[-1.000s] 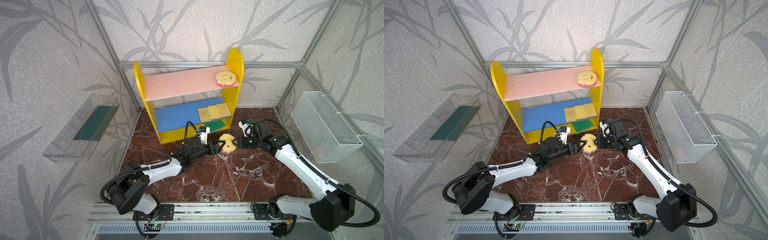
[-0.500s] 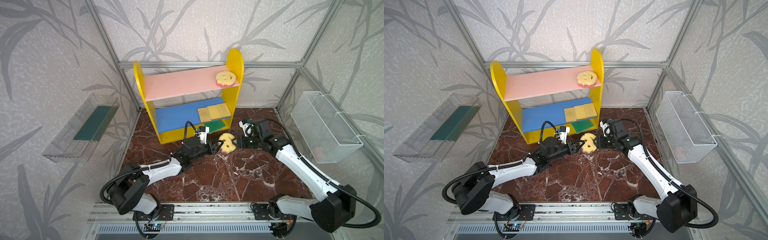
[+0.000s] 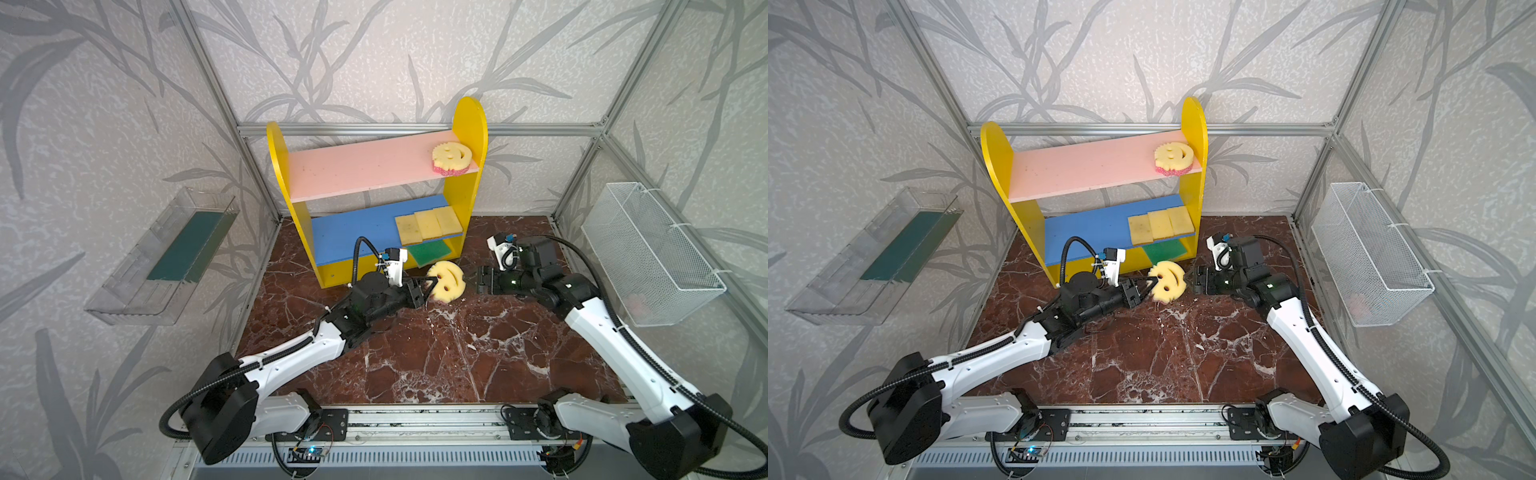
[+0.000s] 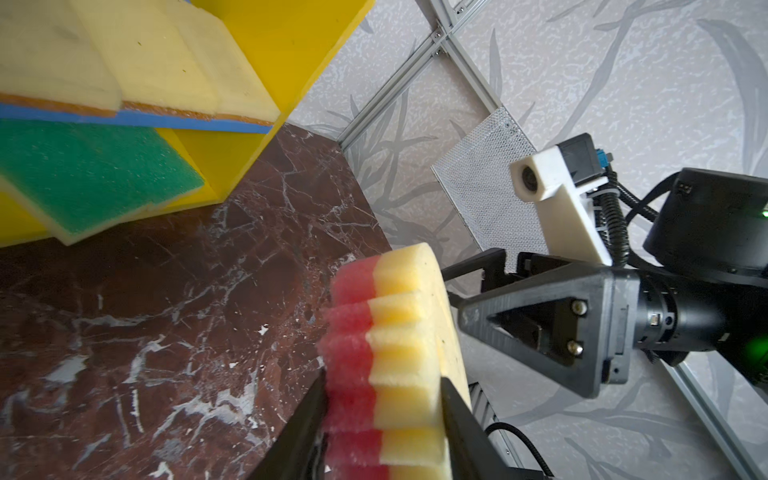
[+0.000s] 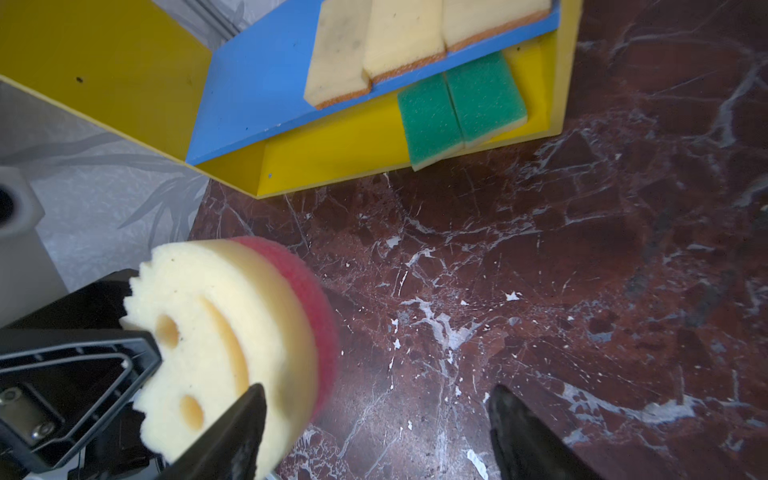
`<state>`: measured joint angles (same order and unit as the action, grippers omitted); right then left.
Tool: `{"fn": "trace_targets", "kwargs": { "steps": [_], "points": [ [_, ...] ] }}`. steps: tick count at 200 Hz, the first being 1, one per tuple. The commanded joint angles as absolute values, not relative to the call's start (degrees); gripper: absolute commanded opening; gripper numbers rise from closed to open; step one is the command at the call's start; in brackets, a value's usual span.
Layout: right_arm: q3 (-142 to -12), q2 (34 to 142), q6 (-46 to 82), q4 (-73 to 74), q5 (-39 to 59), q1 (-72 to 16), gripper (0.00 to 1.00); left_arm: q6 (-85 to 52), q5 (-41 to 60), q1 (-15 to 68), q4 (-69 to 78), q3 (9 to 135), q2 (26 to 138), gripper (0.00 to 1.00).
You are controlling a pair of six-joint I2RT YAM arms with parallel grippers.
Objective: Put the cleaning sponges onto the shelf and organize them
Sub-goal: 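Grasp the smiley sponge with the left gripper while the right gripper releases it, then lift the smiley sponge with the left gripper up to the pink top shelf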
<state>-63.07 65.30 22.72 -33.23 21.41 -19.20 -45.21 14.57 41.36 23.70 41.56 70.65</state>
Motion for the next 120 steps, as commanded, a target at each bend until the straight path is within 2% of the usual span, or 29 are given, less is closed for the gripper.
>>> {"fn": "trace_targets", "kwargs": {
  "steps": [1, 51, 120],
  "points": [
    [-63.5, 61.5, 25.0, -31.3, 25.4, -17.1, 0.83, -41.9, 12.3, 40.0, 17.2, 43.9, 68.6, 0.42],
    [-61.9, 58.1, 26.7, -29.6, 26.4, -16.5, 0.83, -38.1, 11.7, 38.5, 9.2, 50.9, 66.3, 0.42],
    [-56.4, 57.8, 28.1, -26.3, 27.9, -16.5, 0.83, -30.5, 11.5, 35.6, -8.5, 79.0, 72.4, 0.43]
  ]
}}
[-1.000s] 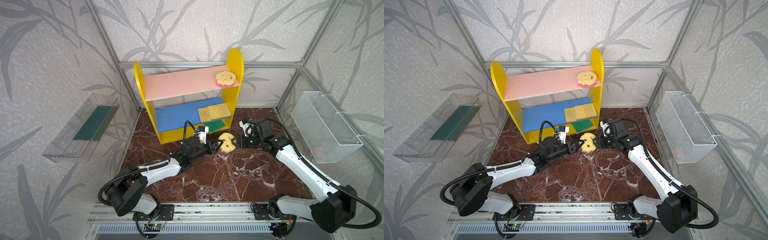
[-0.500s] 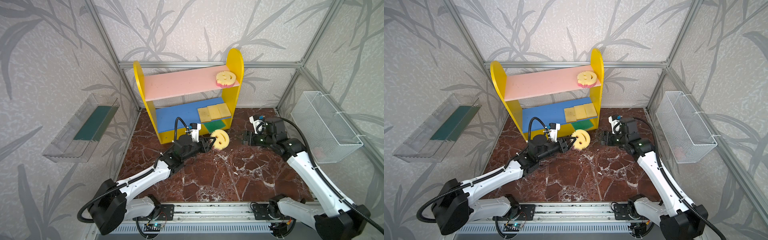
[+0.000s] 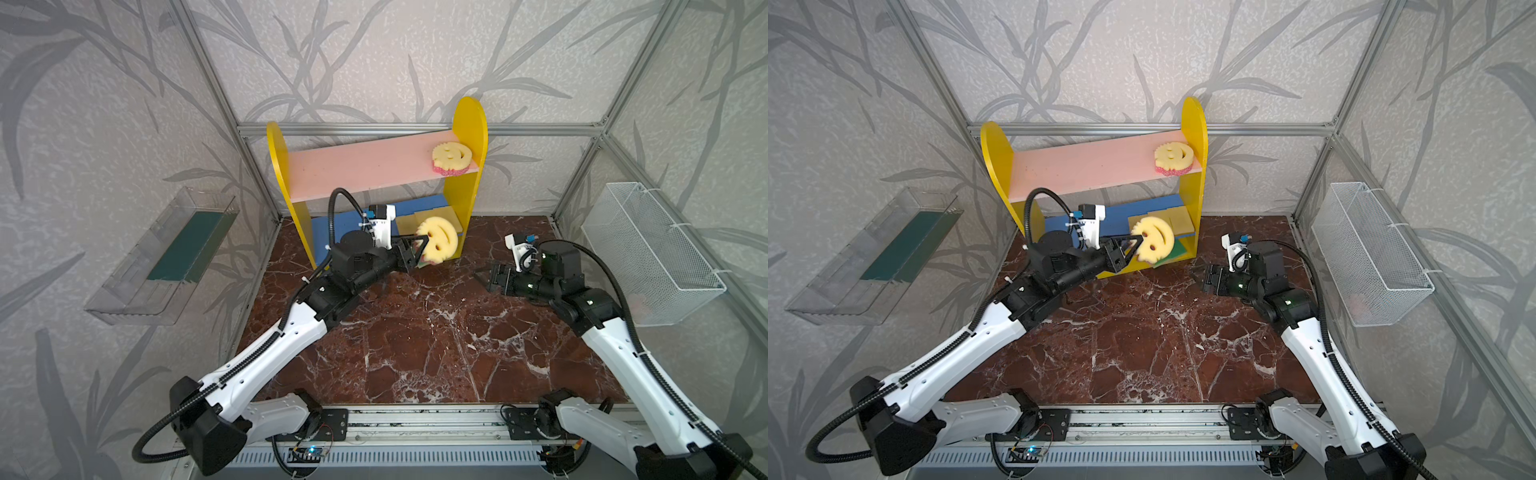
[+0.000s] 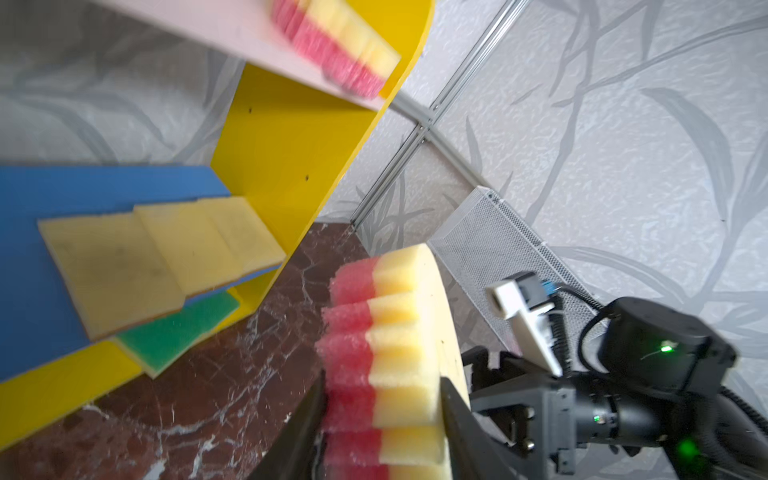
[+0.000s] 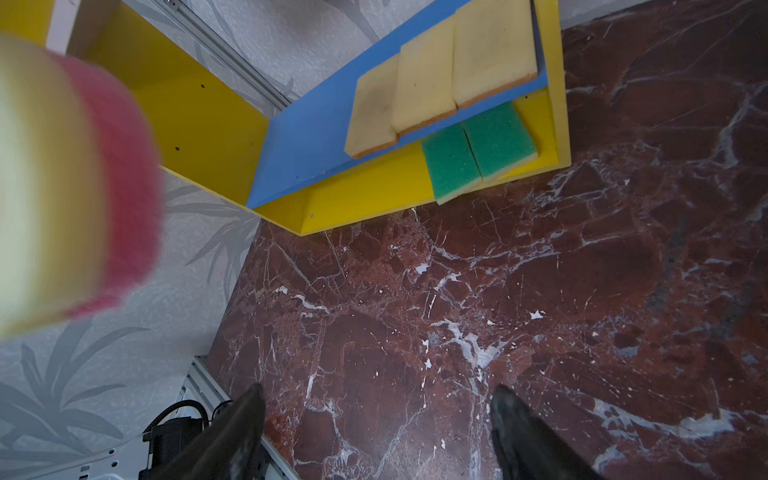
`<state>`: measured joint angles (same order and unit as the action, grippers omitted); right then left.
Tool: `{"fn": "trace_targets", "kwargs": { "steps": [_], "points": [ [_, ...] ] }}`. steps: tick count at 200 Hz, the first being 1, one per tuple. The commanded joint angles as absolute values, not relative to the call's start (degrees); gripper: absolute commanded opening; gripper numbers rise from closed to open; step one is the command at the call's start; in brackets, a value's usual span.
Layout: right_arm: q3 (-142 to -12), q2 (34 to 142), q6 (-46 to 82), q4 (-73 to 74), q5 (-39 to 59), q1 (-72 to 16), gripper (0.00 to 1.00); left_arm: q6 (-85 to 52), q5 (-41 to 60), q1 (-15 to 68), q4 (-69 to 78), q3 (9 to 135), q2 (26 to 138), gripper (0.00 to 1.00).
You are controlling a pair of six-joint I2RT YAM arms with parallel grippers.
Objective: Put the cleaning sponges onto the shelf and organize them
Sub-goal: 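Lift the smiley sponge with the left gripper up to the pink top shelf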
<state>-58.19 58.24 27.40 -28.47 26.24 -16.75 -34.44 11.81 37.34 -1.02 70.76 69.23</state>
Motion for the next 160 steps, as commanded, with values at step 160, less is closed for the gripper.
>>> {"fn": "trace_targets", "kwargs": {
  "steps": [160],
  "points": [
    [-49.7, 60.0, 24.2, -22.6, 26.0, -17.8, 0.83, -38.9, 18.0, 19.6, -4.3, 108.4, 96.5, 0.43]
  ]
}}
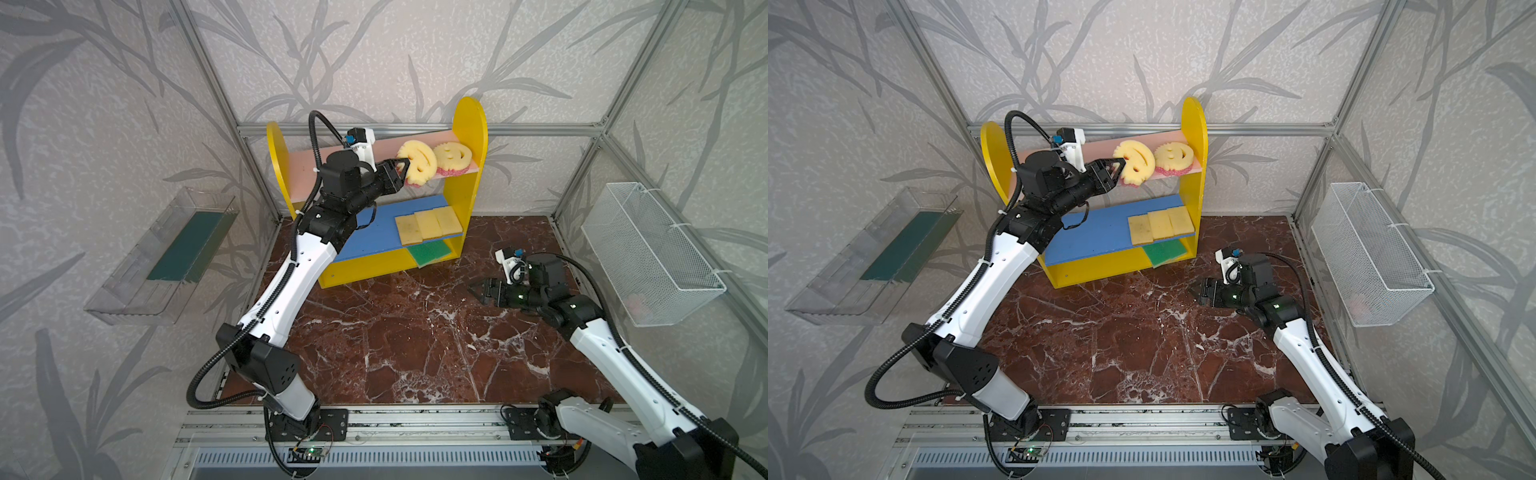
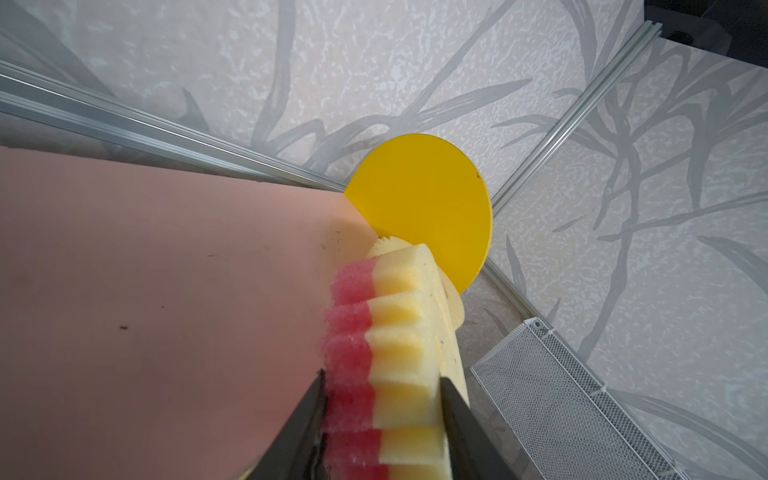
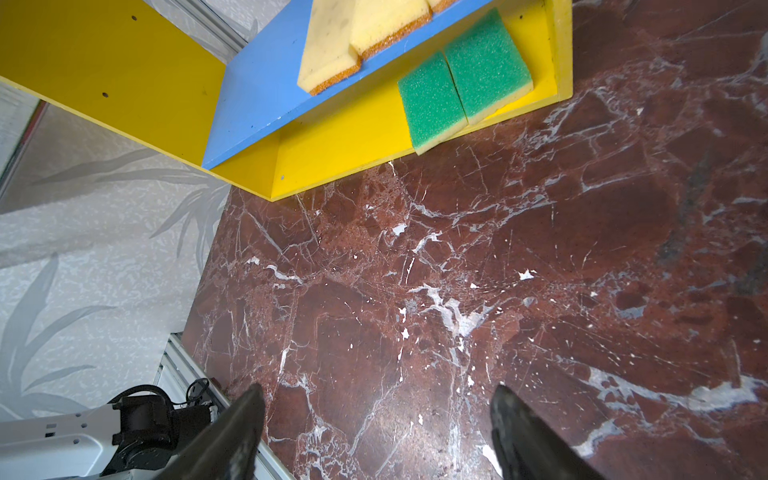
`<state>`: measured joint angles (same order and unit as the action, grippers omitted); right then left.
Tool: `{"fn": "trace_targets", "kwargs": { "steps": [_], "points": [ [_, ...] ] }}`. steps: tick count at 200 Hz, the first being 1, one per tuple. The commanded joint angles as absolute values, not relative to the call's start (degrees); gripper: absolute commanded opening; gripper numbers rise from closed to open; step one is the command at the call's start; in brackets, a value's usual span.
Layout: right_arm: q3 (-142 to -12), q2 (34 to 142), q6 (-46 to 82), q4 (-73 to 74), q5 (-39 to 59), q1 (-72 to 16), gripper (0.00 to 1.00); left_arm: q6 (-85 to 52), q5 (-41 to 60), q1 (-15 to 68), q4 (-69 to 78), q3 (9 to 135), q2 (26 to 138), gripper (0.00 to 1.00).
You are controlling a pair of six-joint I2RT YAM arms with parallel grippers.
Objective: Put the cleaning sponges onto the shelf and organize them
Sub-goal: 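Lift the smiley sponge with the left gripper up to the pink top shelf, then lower the sponge beside the first smiley sponge and open the left gripper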
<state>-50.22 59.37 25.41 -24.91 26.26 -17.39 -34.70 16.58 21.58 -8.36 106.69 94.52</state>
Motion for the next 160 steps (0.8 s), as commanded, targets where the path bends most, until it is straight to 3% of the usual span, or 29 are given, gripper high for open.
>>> {"fn": "trace_targets", "kwargs": {
  "steps": [1, 101, 160],
  "points": [
    [-49.7, 60.1, 24.2, -22.6, 26.1, -17.8, 0.83, -39.0, 18.1, 19.5, -4.1, 108.4, 96.6, 0.43],
    [-48.6, 63.4, 24.0, -20.4, 26.2, -17.8, 0.83, -43.3, 20.3, 18.7, -5.9, 115.9, 104.6, 0.45],
    [-48.7, 64.2, 24.1, -20.1, 26.6, -17.8, 0.83, -42.5, 18.3, 19.4, -8.3, 116.5, 104.5, 0.76]
  ]
}}
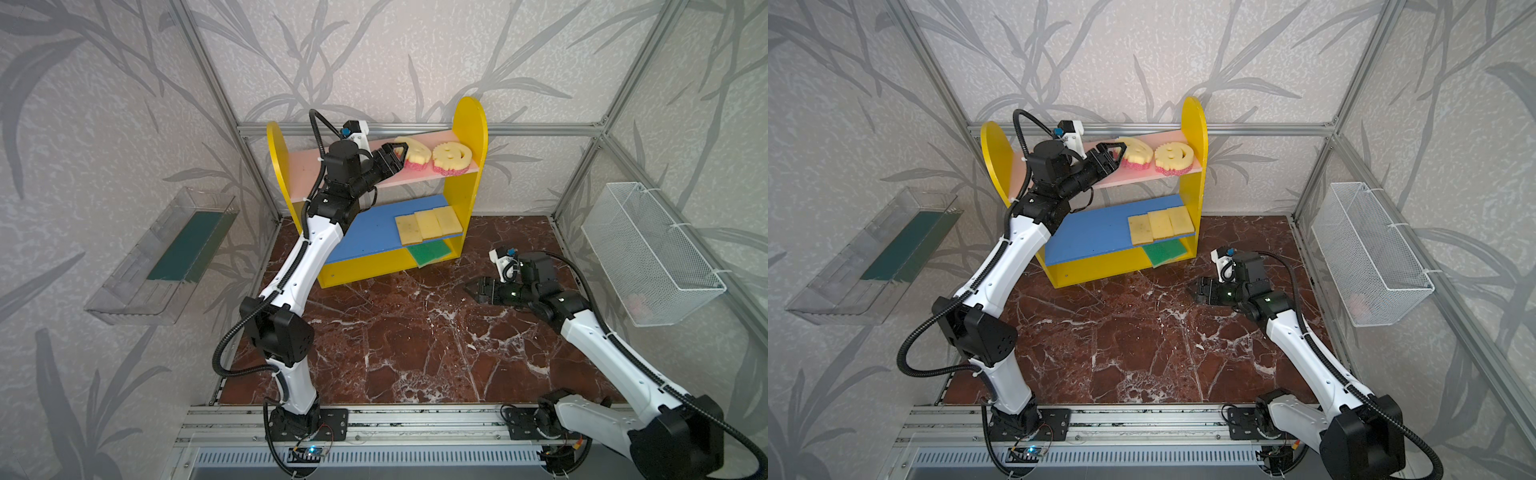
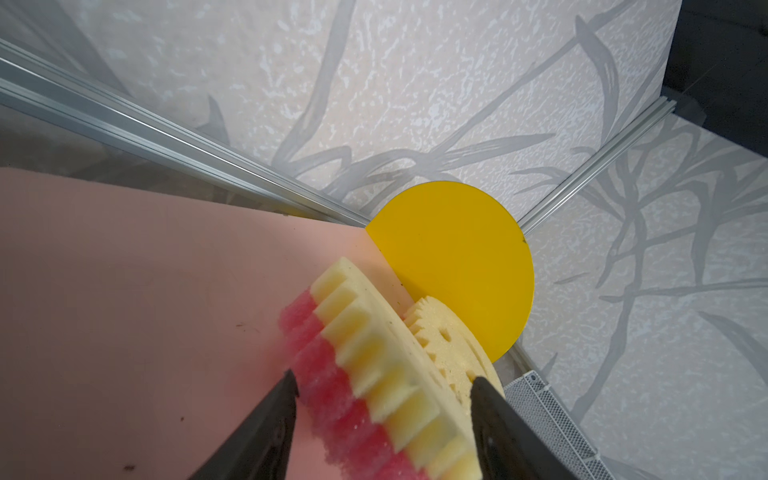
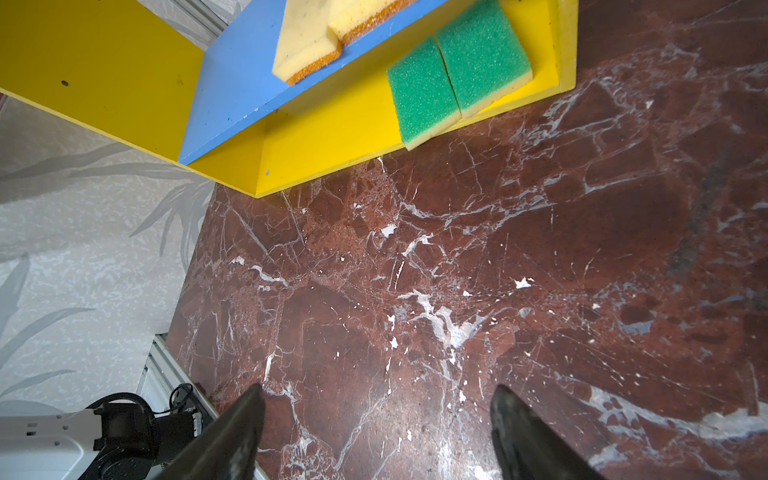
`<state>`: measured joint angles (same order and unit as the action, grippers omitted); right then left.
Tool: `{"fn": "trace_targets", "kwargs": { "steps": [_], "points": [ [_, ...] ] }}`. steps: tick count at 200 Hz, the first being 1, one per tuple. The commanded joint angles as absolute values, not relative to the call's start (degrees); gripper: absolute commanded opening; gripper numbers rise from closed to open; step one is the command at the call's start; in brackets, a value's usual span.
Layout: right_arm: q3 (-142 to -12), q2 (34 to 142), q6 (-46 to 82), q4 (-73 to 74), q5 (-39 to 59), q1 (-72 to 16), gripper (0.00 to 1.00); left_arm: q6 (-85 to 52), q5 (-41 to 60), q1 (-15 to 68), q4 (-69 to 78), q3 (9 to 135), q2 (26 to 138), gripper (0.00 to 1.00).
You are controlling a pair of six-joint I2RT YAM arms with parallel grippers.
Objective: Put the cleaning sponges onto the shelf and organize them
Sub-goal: 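Lower the sponge beside the first smiley sponge and open the left gripper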
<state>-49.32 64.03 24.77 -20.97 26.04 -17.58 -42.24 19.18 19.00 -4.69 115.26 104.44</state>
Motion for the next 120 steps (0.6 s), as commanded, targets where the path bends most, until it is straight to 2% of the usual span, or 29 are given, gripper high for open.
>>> {"fn": "trace_targets", "kwargs": {
  "steps": [1, 76, 120],
  "points": [
    [-48.7, 64.2, 24.2, -20.1, 26.6, -17.8, 0.83, -42.5, 18.3, 19.5, -8.4, 116.5, 104.5, 0.77],
    [-48.6, 64.2, 23.8, -20.3, 26.2, -17.8, 0.83, -40.1, 16.5, 20.3, -11.1, 118.3, 103.9, 0.8],
    [-49.2, 62.4, 22.3, -20.7, 24.4, -17.7, 0.85, -33.1, 11.9, 22.3, -16.1, 118.6, 100.0, 0.9]
  ]
}}
